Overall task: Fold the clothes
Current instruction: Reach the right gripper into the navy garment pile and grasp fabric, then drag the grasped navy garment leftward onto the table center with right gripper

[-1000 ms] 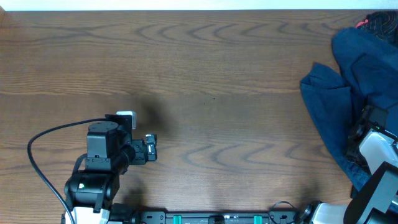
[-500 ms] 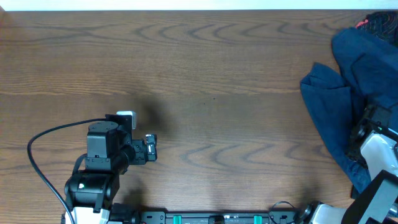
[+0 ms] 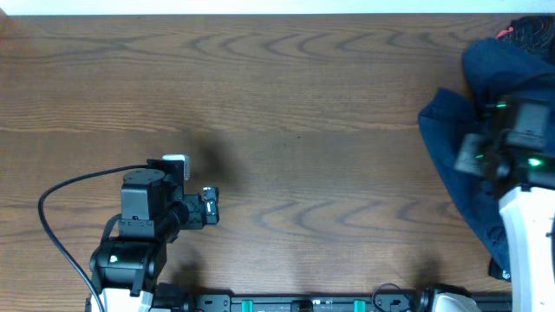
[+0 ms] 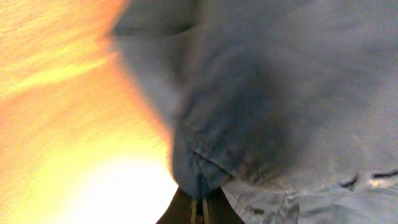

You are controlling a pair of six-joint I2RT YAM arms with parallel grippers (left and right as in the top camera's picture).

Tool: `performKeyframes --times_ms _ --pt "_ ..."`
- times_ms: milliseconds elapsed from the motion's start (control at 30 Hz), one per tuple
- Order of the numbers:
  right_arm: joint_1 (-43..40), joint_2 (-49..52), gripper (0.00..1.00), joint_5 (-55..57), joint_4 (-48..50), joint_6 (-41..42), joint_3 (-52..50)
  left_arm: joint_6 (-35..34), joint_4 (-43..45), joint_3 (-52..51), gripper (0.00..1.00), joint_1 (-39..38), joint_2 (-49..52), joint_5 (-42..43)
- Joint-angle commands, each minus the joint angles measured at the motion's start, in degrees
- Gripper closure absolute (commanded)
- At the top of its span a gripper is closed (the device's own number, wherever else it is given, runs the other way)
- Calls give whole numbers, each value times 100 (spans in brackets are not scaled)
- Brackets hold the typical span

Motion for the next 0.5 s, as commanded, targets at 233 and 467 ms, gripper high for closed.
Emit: performKeyframes --times_ms 233,467 --pt "2138 468 99 -1117 -11 39 -321 -50 4 116 2 9 -9 37" --pt "3254 1200 99 -1158 767 645 -321 -50 4 116 2 9 -9 37"
